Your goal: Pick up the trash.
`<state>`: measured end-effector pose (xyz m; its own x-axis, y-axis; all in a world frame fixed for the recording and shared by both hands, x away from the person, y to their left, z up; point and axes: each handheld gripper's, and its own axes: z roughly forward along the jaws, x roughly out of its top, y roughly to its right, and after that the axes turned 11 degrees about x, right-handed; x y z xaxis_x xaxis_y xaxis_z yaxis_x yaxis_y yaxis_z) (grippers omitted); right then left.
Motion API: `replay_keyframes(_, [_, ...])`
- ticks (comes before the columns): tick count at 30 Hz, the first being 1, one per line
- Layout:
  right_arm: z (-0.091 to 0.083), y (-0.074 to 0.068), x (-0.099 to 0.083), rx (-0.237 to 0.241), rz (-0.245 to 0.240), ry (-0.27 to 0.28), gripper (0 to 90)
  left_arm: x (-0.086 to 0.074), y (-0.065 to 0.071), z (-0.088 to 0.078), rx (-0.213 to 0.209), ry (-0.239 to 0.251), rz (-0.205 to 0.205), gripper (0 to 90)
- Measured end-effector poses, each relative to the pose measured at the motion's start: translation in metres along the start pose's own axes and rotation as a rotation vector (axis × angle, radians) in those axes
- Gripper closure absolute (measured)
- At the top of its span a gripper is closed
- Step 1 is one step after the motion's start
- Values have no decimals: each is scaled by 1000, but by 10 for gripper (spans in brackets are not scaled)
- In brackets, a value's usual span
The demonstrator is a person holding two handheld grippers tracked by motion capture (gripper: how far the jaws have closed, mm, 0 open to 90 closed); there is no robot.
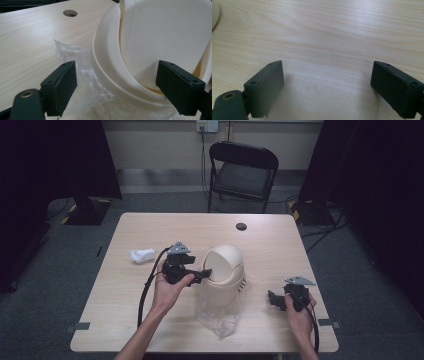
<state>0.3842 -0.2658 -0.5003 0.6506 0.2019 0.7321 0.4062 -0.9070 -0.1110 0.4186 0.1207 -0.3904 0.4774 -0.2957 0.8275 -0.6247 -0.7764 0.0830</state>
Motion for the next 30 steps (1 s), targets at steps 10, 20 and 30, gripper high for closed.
replay_keyframes(10, [0, 0, 0, 0, 0, 0, 106, 4, 2, 17, 18, -42, 22, 163])
replay_keyframes(20, [0, 0, 0, 0, 0, 0, 105, 9, 7, 36, 45, -89, 63, 167])
replay_keyframes(30, [0, 0, 0, 1, 0, 0, 105, 10, 5, 40, 35, -91, 53, 172])
